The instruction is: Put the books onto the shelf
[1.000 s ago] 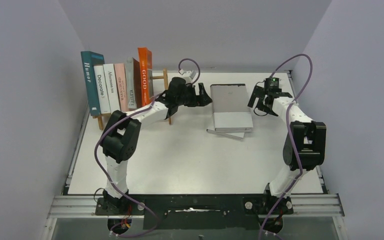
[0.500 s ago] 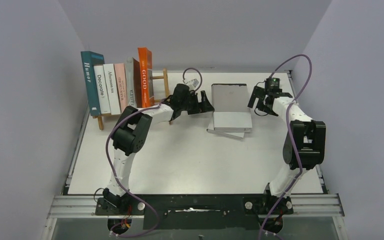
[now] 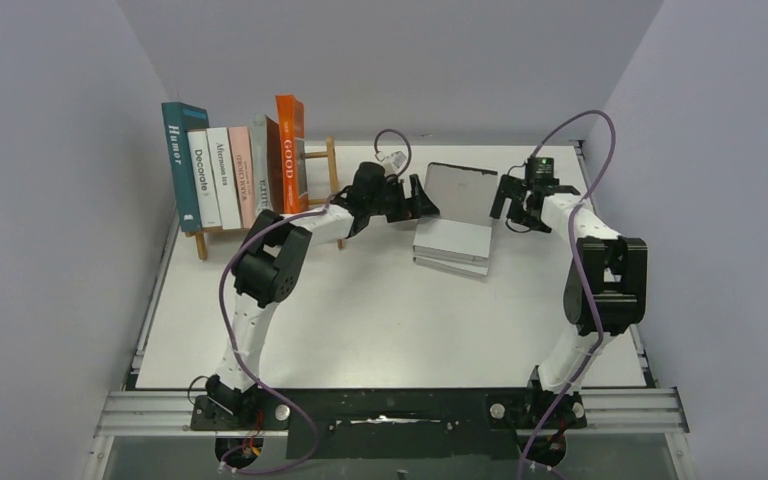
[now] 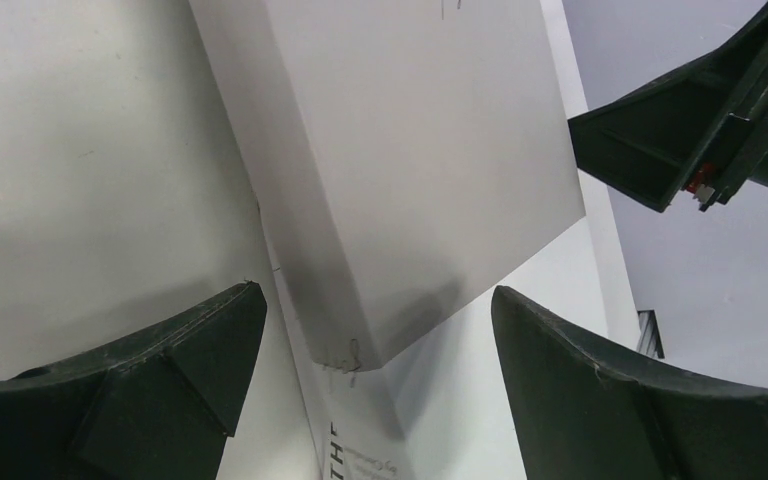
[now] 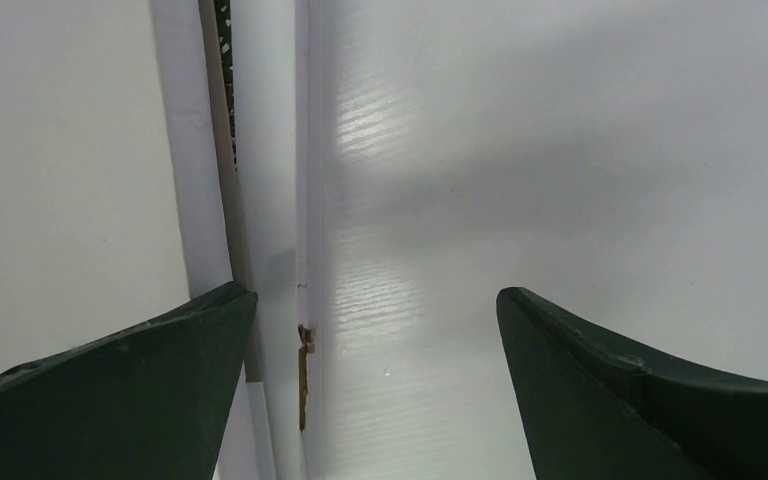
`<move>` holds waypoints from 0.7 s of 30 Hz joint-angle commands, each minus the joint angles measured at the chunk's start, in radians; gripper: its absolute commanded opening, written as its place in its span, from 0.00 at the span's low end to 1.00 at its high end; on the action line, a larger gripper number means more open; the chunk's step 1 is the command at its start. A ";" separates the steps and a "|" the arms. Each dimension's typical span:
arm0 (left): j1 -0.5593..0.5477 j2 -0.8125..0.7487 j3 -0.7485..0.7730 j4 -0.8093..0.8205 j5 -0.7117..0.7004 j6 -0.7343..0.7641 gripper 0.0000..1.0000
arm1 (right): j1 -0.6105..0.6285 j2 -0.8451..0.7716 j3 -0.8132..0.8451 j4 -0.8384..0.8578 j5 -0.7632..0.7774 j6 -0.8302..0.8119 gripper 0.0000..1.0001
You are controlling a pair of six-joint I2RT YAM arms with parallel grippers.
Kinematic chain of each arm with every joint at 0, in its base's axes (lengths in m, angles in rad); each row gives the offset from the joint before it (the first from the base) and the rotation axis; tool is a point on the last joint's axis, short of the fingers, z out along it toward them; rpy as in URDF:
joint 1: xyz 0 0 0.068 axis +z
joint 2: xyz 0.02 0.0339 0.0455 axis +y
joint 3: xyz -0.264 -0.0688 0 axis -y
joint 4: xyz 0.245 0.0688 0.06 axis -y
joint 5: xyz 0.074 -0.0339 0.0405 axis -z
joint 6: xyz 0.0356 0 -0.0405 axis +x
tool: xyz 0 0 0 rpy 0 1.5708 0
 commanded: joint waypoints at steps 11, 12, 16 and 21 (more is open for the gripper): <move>-0.005 0.058 0.098 0.101 0.106 -0.043 0.85 | 0.063 0.052 0.086 0.044 -0.014 -0.026 0.98; -0.005 0.057 0.097 0.104 0.110 -0.043 0.85 | 0.066 0.057 0.091 0.044 -0.013 -0.025 0.98; -0.008 0.027 0.070 0.134 0.113 -0.041 0.85 | 0.076 0.066 0.101 0.046 -0.010 -0.028 0.98; -0.007 -0.039 0.006 0.178 0.105 -0.036 0.84 | 0.093 0.069 0.104 0.056 -0.006 -0.037 0.98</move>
